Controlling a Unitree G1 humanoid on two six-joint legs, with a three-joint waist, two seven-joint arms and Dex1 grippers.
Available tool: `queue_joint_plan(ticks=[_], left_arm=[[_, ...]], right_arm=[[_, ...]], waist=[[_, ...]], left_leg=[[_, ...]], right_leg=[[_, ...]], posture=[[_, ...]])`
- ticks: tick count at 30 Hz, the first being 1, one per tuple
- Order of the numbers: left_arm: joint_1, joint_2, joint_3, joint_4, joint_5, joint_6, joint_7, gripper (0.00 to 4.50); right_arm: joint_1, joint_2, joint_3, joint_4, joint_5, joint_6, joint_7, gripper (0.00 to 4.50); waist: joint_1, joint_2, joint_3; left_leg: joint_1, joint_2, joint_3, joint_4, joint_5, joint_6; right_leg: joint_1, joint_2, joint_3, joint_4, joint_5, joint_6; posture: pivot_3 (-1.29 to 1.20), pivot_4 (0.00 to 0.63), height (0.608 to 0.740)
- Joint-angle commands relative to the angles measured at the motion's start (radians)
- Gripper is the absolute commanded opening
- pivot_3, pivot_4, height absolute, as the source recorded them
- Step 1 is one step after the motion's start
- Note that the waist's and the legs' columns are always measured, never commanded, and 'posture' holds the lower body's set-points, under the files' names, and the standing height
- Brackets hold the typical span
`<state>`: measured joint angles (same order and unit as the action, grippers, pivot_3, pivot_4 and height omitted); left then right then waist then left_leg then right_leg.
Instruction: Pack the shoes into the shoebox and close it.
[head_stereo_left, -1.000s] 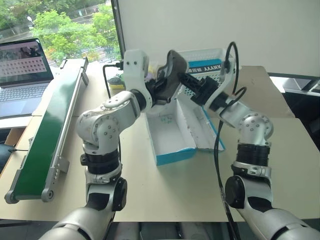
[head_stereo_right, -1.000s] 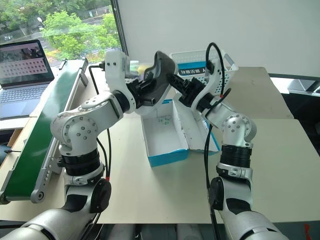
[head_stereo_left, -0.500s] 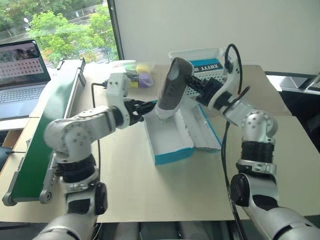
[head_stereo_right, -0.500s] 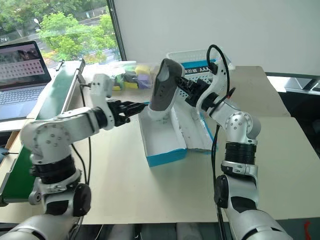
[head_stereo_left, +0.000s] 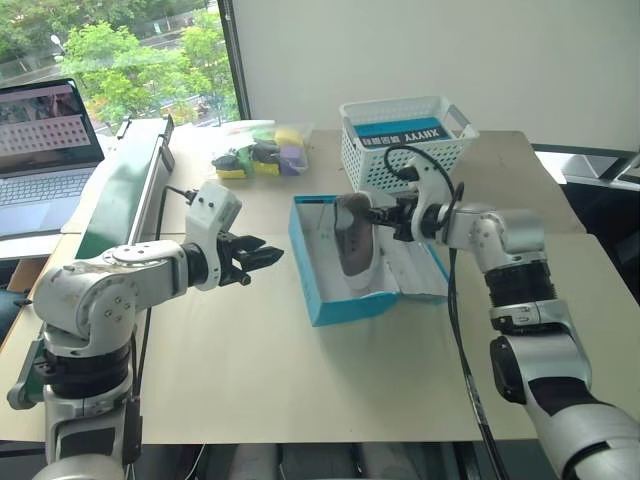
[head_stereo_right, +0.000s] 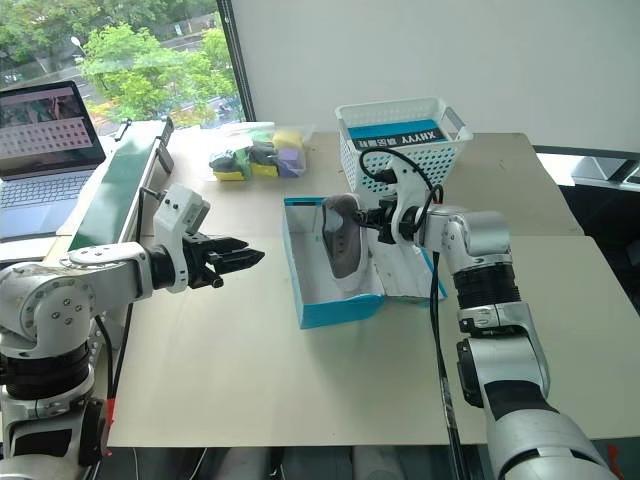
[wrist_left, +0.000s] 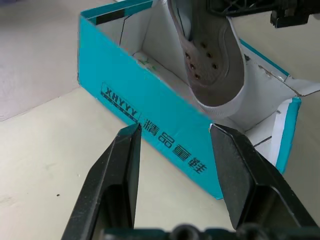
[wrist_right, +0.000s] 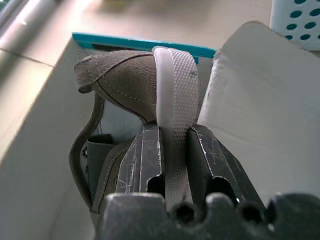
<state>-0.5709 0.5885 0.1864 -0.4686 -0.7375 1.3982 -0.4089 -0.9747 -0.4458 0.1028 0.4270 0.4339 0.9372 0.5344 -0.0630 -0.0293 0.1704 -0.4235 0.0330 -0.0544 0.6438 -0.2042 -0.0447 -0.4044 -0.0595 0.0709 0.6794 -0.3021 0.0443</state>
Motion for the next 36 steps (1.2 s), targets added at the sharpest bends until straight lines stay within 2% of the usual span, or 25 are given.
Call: queue_joint_plan(ticks=[1, 9, 12, 14, 16, 17, 19, 23, 24, 29, 33, 36], left_arm=[[0.01, -0.001, 0.003, -0.052, -0.015, -0.02, -0.002, 2.3], [0.037, -0.022, 0.012, -0.084, -0.021, -0.015, 0.022, 2.3], [0.042, -0.063, 0.044, -0.082, -0.036, -0.003, 0.045, 2.3], [0.04, -0.082, 0.051, -0.085, -0.038, 0.004, 0.058, 2.42], [0.04, -0.09, 0.052, -0.093, -0.039, 0.01, 0.065, 2.42], [0.041, -0.099, 0.06, -0.098, -0.044, 0.017, 0.073, 2.42], [0.042, -0.111, 0.072, -0.105, -0.052, 0.026, 0.083, 2.42], [0.061, -0.101, 0.094, -0.128, -0.063, 0.046, 0.092, 2.42], [0.066, -0.094, 0.101, -0.133, -0.064, 0.052, 0.094, 2.42], [0.087, -0.036, 0.141, -0.122, -0.038, 0.061, 0.108, 2.42], [0.101, -0.009, 0.184, -0.083, 0.007, 0.06, 0.145, 2.42], [0.095, 0.0, 0.196, -0.05, 0.062, 0.026, 0.183, 2.42]], right_arm=[[-0.037, -0.027, 0.073, -0.013, -0.076, -0.044, 0.084, 0.29], [-0.039, -0.049, 0.188, 0.039, -0.183, -0.059, 0.237, 0.29], [-0.048, -0.04, 0.206, 0.066, -0.207, -0.061, 0.272, 0.29], [-0.062, -0.03, 0.208, 0.084, -0.222, -0.064, 0.285, 1.26], [-0.068, -0.026, 0.21, 0.091, -0.232, -0.065, 0.294, 1.76], [-0.076, -0.017, 0.207, 0.099, -0.239, -0.071, 0.291, 2.22], [-0.085, -0.005, 0.2, 0.108, -0.251, -0.076, 0.29, 2.77], [-0.099, 0.016, 0.193, 0.083, -0.272, -0.084, 0.282, 4.25], [-0.101, 0.018, 0.191, 0.062, -0.274, -0.076, 0.282, 4.44], [-0.115, 0.009, 0.13, -0.106, -0.197, 0.039, 0.322, 4.44], [-0.128, -0.007, 0.024, -0.241, -0.074, 0.165, 0.362, 4.44], [-0.119, -0.026, -0.001, -0.338, -0.03, 0.148, 0.388, 4.44]], waist=[[0.0, 0.0, 0.0], [0.009, 0.0, 0.0], [0.017, 0.0, 0.0], [0.02, 0.0, 0.0], [0.021, 0.0, 0.0], [0.021, 0.0, 0.0], [0.021, 0.0, 0.0], [0.017, 0.0, 0.0], [0.016, 0.0, 0.0], [0.014, 0.0, 0.0], [0.018, 0.0, 0.0], [0.023, 0.0, 0.0]], left_leg=[[0.0, 0.0, 0.0, 0.0, 0.0, 0.0], [0.001, 0.0, 0.0, 0.0, 0.0, 0.0], [0.001, 0.0, 0.0, 0.0, 0.0, 0.0], [0.001, 0.0, -0.001, 0.001, 0.0, 0.0], [0.001, 0.0, -0.001, 0.001, 0.0, 0.0], [0.001, 0.0, -0.001, 0.001, 0.0, 0.0], [0.001, 0.0, -0.001, 0.001, 0.0, 0.0], [0.001, 0.0, -0.001, 0.001, 0.0, 0.0], [0.001, 0.0, -0.001, 0.001, 0.0, 0.0], [0.001, 0.0, -0.001, 0.001, 0.0, 0.0], [0.001, 0.0, -0.001, 0.001, 0.0, 0.0], [0.001, 0.0, -0.002, 0.001, 0.0, 0.0]], right_leg=[[0.0, 0.0, 0.0, 0.0, 0.0, 0.0], [0.001, 0.0, 0.0, 0.0, 0.0, 0.0], [0.001, 0.0, 0.0, 0.0, 0.0, 0.0], [0.001, 0.0, 0.0, 0.0, 0.0, 0.0], [0.001, 0.0, 0.0, 0.0, 0.0, 0.0], [0.001, 0.0, -0.001, 0.0, 0.0, 0.0], [0.001, 0.0, -0.001, 0.0, 0.0, 0.0], [0.0, 0.0, 0.0, 0.001, 0.0, 0.0], [0.0, 0.0, 0.0, 0.001, 0.0, 0.0], [0.0, 0.0, 0.0, 0.001, 0.0, 0.0], [0.0, 0.0, 0.0, 0.001, 0.0, 0.0], [0.0, 0.0, -0.001, 0.001, 0.0, 0.0]], posture=[[0.0, 0.15, 0.74], [0.0, 0.15, 0.74], [0.0, 0.15, 0.74], [0.0, 0.15, 0.74], [0.0, 0.15, 0.74], [0.0, 0.15, 0.74], [0.0, 0.15, 0.74], [0.0, 0.15, 0.74], [0.0, 0.15, 0.74], [0.0, 0.15, 0.74], [0.0, 0.15, 0.74], [0.0, 0.15, 0.74]])
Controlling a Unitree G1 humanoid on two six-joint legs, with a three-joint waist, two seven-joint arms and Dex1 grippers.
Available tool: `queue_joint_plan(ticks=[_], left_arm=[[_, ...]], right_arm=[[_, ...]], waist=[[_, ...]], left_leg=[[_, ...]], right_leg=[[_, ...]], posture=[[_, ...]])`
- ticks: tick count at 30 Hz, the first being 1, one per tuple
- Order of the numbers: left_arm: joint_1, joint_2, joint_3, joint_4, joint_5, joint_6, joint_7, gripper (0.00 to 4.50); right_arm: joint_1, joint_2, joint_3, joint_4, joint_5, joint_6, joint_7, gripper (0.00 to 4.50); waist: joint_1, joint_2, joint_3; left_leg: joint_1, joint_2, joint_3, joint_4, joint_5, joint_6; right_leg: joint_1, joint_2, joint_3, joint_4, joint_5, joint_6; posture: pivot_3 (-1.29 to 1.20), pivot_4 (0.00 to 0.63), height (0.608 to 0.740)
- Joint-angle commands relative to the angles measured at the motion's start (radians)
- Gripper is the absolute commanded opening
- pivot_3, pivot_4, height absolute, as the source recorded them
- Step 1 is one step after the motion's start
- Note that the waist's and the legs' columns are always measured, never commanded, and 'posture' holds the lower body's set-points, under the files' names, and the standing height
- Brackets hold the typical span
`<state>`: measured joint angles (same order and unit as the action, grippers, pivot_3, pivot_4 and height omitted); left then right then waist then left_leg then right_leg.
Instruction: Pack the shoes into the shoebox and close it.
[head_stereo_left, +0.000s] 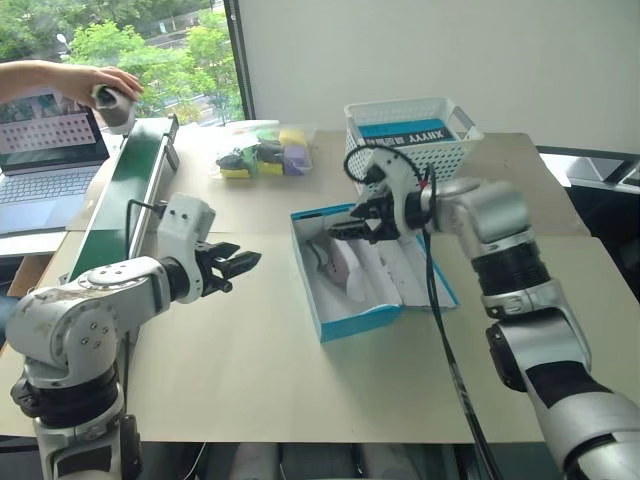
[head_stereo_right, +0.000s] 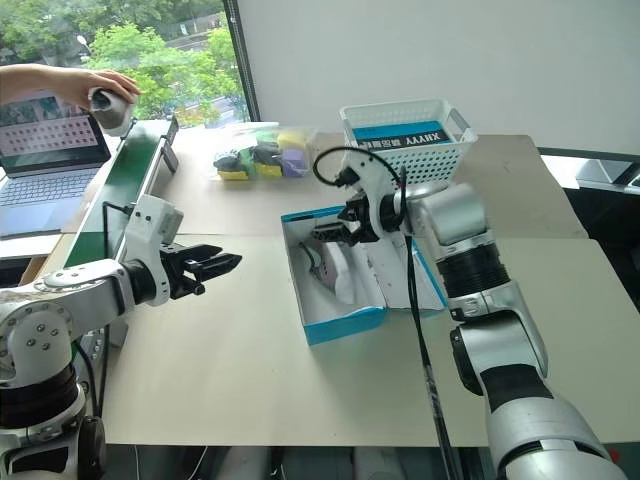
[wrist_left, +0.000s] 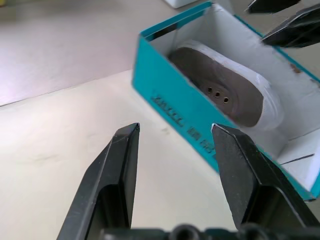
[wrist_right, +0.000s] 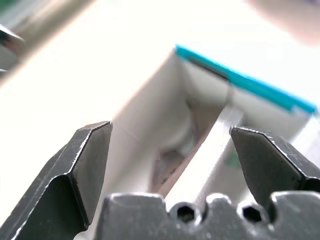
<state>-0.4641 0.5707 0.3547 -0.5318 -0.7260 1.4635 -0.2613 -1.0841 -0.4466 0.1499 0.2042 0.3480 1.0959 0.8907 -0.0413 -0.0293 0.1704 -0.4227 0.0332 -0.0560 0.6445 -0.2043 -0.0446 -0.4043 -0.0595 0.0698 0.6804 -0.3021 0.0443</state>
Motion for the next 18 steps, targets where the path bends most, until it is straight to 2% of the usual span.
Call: queue_joint_plan(ticks=[1, 5, 8, 12, 18], left_arm=[[-0.015, 0.023, 0.027, 0.024, 0.073, -0.062, 0.048, 2.42], [0.015, 0.092, 0.012, 0.121, 0.295, -0.287, 0.165, 2.42], [0.021, 0.052, 0.109, 0.167, 0.314, -0.371, 0.191, 3.14], [0.061, 0.046, 0.158, 0.192, 0.387, -0.447, 0.242, 4.46], [0.105, 0.014, 0.224, 0.242, 0.418, -0.548, 0.258, 4.46]], right_arm=[[-0.001, -0.03, -0.048, -0.148, 0.066, -0.038, 0.049, 4.44], [0.07, -0.028, -0.062, -0.295, 0.151, -0.112, 0.123, 4.44], [0.087, -0.004, -0.058, -0.295, 0.143, -0.149, 0.082, 4.5], [0.131, 0.031, -0.04, -0.292, 0.134, -0.195, 0.053, 4.5], [0.195, 0.07, 0.011, -0.28, 0.095, -0.301, 0.04, 4.5]], waist=[[0.002, 0.0, 0.0], [-0.002, 0.0, 0.0], [-0.008, 0.0, 0.0], [-0.002, 0.0, 0.0], [-0.002, -0.001, 0.0]], left_leg=[[0.0, 0.0, 0.0, 0.0, 0.0, 0.0], [0.0, 0.0, 0.0, 0.0, 0.0, 0.0], [0.001, 0.0, 0.001, -0.001, 0.0, 0.0], [0.0, 0.0, 0.001, -0.001, 0.0, 0.0], [-0.001, 0.0, 0.001, 0.0, 0.0, 0.0]], right_leg=[[0.0, 0.0, 0.0, 0.0, 0.0, 0.0], [0.0, 0.0, 0.0, 0.0, 0.0, 0.0], [0.0, 0.0, 0.001, 0.0, 0.0, 0.0], [-0.001, 0.0, 0.0, 0.0, 0.0, -0.001], [-0.001, -0.001, 0.0, 0.0, 0.0, -0.001]], posture=[[0.0, 0.15, 0.74], [0.0, 0.15, 0.74], [0.0, 0.15, 0.74], [0.0, 0.15, 0.74], [0.0, 0.15, 0.74]])
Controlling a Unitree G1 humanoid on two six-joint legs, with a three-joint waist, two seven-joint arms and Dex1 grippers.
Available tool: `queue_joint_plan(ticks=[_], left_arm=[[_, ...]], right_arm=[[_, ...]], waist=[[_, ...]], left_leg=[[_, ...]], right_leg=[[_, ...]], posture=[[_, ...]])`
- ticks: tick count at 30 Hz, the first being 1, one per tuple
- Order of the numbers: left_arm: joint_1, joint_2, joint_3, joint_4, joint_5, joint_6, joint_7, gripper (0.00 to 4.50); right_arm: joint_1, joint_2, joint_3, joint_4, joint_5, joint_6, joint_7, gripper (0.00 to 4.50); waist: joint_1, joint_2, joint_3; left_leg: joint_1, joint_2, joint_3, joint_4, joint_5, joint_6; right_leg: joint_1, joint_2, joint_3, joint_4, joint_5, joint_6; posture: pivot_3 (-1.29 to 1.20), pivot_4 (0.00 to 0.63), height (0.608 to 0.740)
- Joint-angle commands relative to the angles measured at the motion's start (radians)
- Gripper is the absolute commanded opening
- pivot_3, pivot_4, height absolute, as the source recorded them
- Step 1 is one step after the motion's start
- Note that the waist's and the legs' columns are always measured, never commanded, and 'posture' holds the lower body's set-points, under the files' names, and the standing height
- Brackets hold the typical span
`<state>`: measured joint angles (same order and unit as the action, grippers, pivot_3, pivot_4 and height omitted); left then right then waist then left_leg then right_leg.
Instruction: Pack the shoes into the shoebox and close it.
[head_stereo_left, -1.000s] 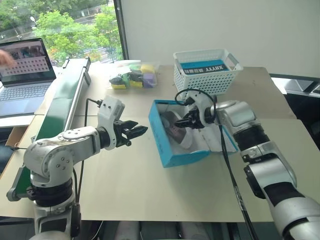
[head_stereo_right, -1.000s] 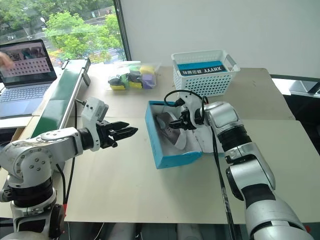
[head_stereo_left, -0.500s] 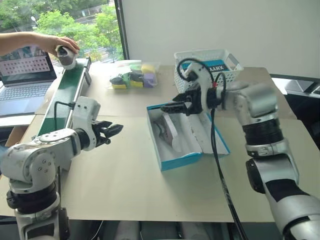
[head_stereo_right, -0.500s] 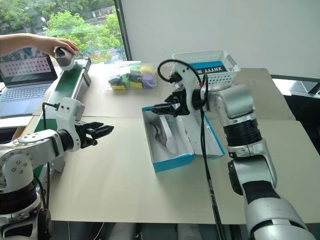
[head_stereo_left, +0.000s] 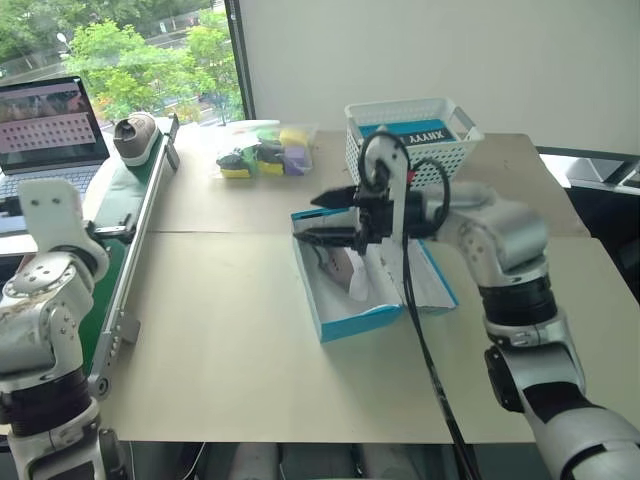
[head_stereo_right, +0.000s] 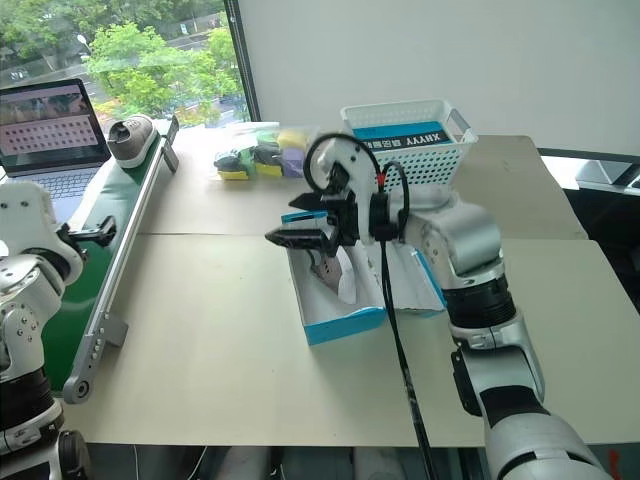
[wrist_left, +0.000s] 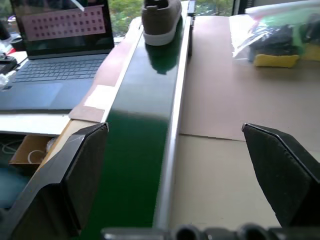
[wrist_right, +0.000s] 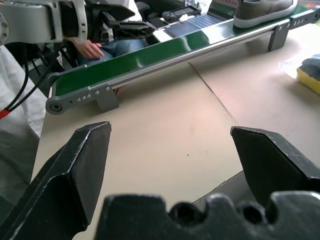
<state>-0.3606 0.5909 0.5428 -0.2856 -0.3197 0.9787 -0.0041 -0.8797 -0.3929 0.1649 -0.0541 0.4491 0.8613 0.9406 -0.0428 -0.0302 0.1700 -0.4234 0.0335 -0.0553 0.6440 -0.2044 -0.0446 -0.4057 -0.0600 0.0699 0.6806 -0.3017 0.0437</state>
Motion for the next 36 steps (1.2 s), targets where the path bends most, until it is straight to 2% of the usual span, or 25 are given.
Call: queue_joint_plan(ticks=[1, 11, 15, 25, 36], left_arm=[[0.006, -0.019, 0.054, 0.011, 0.004, -0.078, -0.001, 4.46], [0.072, -0.044, 0.138, 0.167, -0.043, -0.241, -0.094, 4.46], [0.099, -0.012, 0.123, 0.273, -0.031, -0.335, -0.163, 4.46], [0.135, 0.004, 0.062, 0.4, 0.019, -0.495, -0.218, 4.46], [0.105, 0.019, 0.03, 0.504, 0.015, -0.581, -0.25, 4.46]], right_arm=[[0.004, 0.033, 0.002, -0.017, -0.008, -0.082, -0.015, 4.5], [0.098, 0.132, 0.069, -0.087, 0.004, -0.1, -0.058, 4.5], [0.123, 0.158, 0.076, -0.137, 0.037, -0.079, -0.062, 4.5], [0.118, 0.147, 0.032, -0.171, 0.099, -0.04, -0.081, 4.5], [0.134, 0.142, 0.016, -0.208, 0.142, -0.042, -0.103, 4.5]], waist=[[0.0, 0.0, 0.0], [-0.002, 0.0, 0.0], [-0.002, 0.0, 0.0], [-0.003, -0.001, 0.0], [-0.002, -0.001, -0.001]], left_leg=[[0.0, 0.0, 0.0, 0.0, 0.0, 0.0], [0.001, 0.0, 0.0, 0.0, 0.0, 0.0], [0.001, 0.0, 0.0, 0.0, 0.0, 0.0], [0.001, 0.0, -0.001, 0.0, 0.0, 0.0], [0.002, 0.0, -0.001, 0.0, 0.0, 0.0]], right_leg=[[0.0, 0.0, 0.0, 0.0, 0.0, 0.0], [0.0, 0.0, 0.0, 0.001, 0.0, 0.0], [0.001, 0.0, 0.0, 0.001, 0.0, 0.0], [0.001, 0.0, -0.001, 0.001, 0.0, 0.0], [0.0, 0.0, -0.001, 0.001, 0.0, 0.0]], posture=[[0.0, 0.15, 0.74], [0.0, 0.15, 0.74], [0.0, 0.15, 0.74], [0.0, 0.15, 0.74], [0.0, 0.15, 0.74]])
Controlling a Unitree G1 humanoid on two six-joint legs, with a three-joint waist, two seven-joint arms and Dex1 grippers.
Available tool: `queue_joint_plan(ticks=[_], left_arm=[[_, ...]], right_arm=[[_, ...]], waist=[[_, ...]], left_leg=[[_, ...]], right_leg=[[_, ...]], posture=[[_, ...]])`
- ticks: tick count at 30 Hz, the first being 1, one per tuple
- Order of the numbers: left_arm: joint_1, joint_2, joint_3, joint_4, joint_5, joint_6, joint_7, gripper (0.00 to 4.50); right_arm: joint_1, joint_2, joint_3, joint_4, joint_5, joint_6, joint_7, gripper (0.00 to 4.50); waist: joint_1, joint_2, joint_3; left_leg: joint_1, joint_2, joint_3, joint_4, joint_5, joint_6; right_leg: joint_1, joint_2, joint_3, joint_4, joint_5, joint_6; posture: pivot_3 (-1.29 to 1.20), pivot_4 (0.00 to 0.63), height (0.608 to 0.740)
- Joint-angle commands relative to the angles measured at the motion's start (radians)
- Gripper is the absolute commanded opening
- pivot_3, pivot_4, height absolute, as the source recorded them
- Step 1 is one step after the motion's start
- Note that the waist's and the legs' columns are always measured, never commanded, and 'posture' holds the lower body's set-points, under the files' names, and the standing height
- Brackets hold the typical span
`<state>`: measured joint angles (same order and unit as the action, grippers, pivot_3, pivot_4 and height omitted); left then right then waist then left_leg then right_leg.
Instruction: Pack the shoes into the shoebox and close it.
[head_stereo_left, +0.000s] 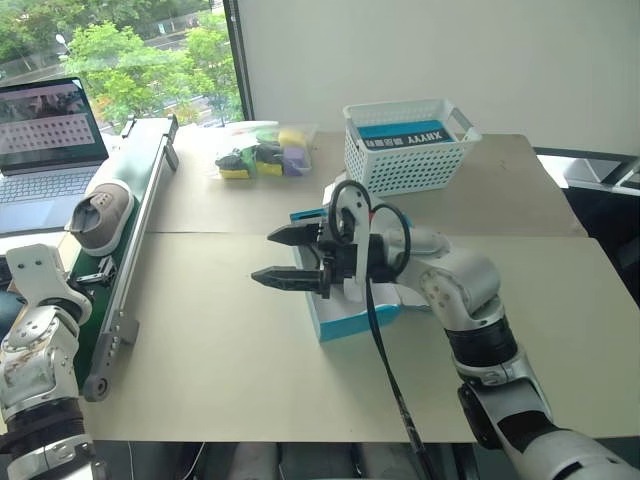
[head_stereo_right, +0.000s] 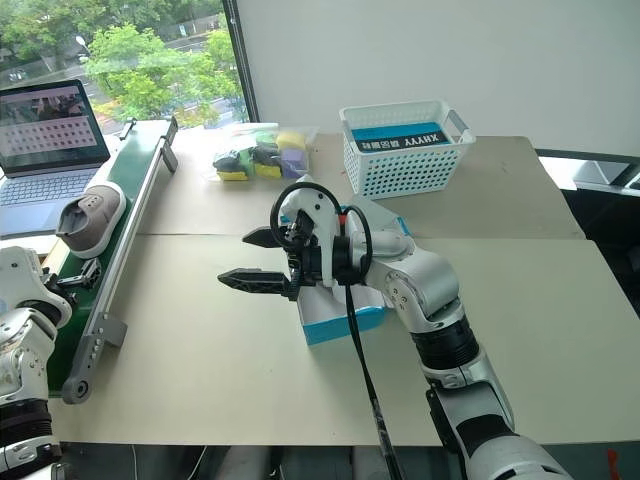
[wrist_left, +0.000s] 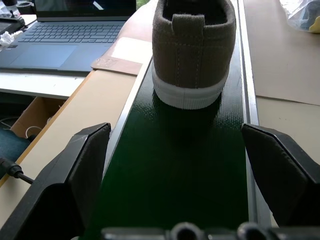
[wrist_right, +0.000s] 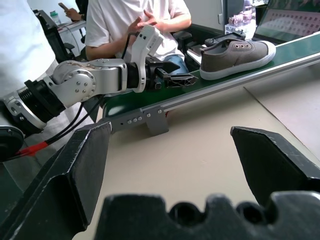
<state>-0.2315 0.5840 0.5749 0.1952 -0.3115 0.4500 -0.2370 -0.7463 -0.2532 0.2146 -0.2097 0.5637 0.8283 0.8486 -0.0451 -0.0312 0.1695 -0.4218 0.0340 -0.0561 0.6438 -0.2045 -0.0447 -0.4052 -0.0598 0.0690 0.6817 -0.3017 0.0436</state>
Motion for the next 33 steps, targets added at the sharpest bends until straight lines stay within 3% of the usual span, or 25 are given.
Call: queue_joint_plan(ticks=[1, 5, 8, 11, 16, 19, 23, 28, 33], left_arm=[[-0.031, 0.031, -0.008, 0.038, 0.01, -0.063, -0.021, 4.46], [-0.054, 0.049, -0.019, 0.112, 0.017, -0.091, -0.033, 4.46], [-0.052, 0.053, -0.051, 0.143, 0.015, -0.085, -0.071, 3.78], [-0.057, 0.046, -0.055, 0.109, -0.003, -0.066, -0.076, 2.8], [-0.086, 0.039, -0.042, 0.019, -0.02, -0.041, -0.029, 2.24], [-0.15, 0.03, -0.081, -0.147, -0.04, -0.015, -0.013, 2.24], [-0.227, -0.025, -0.184, -0.326, -0.08, 0.072, -0.012, 2.24], [-0.249, -0.078, -0.284, -0.459, -0.097, 0.157, -0.007, 2.24], [-0.303, -0.189, -0.391, -0.556, -0.132, 0.231, 0.022, 2.24]], right_arm=[[0.0, 0.003, -0.036, -0.055, 0.032, -0.008, -0.015, 4.5], [0.0, -0.003, -0.041, -0.061, 0.037, -0.009, -0.026, 4.5], [-0.005, -0.008, -0.05, -0.068, 0.04, -0.004, -0.037, 4.5], [-0.005, -0.013, -0.057, -0.074, 0.041, 0.002, -0.045, 4.5], [-0.003, -0.02, -0.063, -0.079, 0.046, 0.015, -0.055, 4.5], [-0.027, 0.028, -0.139, -0.04, 0.114, 0.081, -0.121, 4.5], [-0.126, 0.161, -0.399, 0.156, 0.314, 0.321, -0.38, 4.5], [-0.177, 0.193, -0.519, 0.236, 0.375, 0.373, -0.525, 4.5], [-0.218, 0.22, -0.634, 0.324, 0.404, 0.337, -0.664, 4.5]], waist=[[0.0, 0.0, 0.0], [0.0, 0.0, 0.0], [-0.001, 0.0, 0.0], [0.004, 0.0, 0.0], [0.01, 0.0, 0.0], [0.011, -0.003, 0.0], [0.012, -0.005, 0.0], [-0.003, -0.004, -0.001], [-0.014, -0.004, 0.0]], left_leg=[[0.0, 0.0, 0.0, 0.0, 0.0, 0.0], [0.0, 0.0, 0.0, 0.0, 0.0, 0.0], [0.0, 0.0, 0.0, 0.0, 0.0, 0.0], [0.001, 0.0, 0.0, 0.0, 0.0, 0.0], [0.003, 0.0, 0.0, 0.0, 0.0, 0.0], [0.001, 0.0, -0.001, 0.0, 0.0, 0.0], [-0.001, 0.0, -0.002, 0.001, 0.0, 0.0], [-0.001, 0.0, 0.0, -0.001, 0.0, 0.0], [-0.002, 0.0, 0.0, -0.002, 0.0, 0.001]], right_leg=[[0.0, 0.0, 0.0, 0.0, 0.0, 0.0], [0.0, 0.0, 0.0, 0.0, 0.0, 0.0], [0.0, 0.0, 0.0, 0.0, 0.0, 0.0], [0.001, 0.0, 0.0, 0.001, 0.0, 0.0], [0.002, 0.0, 0.0, 0.001, 0.0, 0.0], [0.002, 0.0, -0.001, 0.001, 0.0, 0.0], [0.001, 0.0, -0.002, 0.002, 0.0, -0.001], [0.0, 0.0, -0.001, 0.003, 0.0, -0.001], [-0.001, 0.0, 0.0, 0.003, 0.0, -0.001]], posture=[[0.0, 0.15, 0.74], [0.0, 0.15, 0.74], [0.0, 0.15, 0.74], [0.0, 0.15, 0.74], [0.0, 0.15, 0.74], [0.0, 0.15, 0.74], [0.0, 0.15, 0.74], [0.0, 0.15, 0.74], [0.0, 0.15, 0.74]])
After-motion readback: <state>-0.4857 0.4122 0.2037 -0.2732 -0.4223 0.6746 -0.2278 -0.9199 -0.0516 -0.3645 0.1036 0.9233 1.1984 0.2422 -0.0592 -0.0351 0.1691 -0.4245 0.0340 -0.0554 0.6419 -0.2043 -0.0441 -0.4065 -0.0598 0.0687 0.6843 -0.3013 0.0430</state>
